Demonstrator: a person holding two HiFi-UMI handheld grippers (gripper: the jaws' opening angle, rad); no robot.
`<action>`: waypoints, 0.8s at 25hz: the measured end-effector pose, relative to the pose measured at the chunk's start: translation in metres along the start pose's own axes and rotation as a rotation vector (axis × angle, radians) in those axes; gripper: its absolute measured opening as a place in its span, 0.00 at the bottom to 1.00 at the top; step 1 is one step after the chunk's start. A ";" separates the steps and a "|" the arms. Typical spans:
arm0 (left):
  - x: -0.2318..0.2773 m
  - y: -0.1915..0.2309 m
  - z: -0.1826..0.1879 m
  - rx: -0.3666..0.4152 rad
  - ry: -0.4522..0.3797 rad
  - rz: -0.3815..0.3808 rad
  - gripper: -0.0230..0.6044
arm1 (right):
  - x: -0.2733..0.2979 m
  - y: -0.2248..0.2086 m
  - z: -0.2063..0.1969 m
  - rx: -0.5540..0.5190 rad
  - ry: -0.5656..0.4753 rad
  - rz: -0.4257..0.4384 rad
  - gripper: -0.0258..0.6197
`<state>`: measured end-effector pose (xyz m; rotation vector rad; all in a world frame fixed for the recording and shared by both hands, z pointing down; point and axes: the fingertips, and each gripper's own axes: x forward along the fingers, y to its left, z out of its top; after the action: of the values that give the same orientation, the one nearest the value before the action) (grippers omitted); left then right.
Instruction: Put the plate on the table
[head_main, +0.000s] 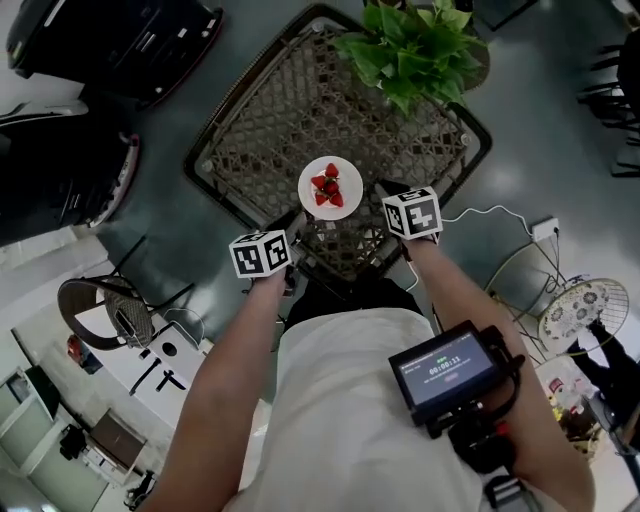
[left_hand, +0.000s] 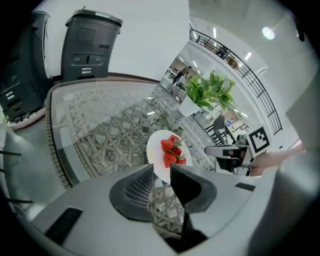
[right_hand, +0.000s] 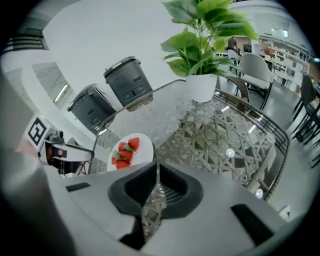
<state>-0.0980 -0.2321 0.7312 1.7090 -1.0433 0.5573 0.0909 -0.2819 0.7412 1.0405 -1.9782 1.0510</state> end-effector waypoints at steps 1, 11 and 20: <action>-0.005 -0.002 -0.003 -0.001 -0.006 -0.003 0.19 | -0.005 0.001 -0.001 0.016 -0.013 0.009 0.07; -0.047 -0.037 -0.019 0.073 -0.041 -0.058 0.19 | -0.061 0.026 -0.003 0.042 -0.115 0.117 0.05; -0.091 -0.097 0.000 0.196 -0.195 -0.189 0.04 | -0.121 0.063 0.000 -0.034 -0.253 0.295 0.05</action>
<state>-0.0626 -0.1867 0.6114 2.0432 -0.9732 0.3874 0.0932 -0.2185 0.6202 0.9187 -2.4021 1.0755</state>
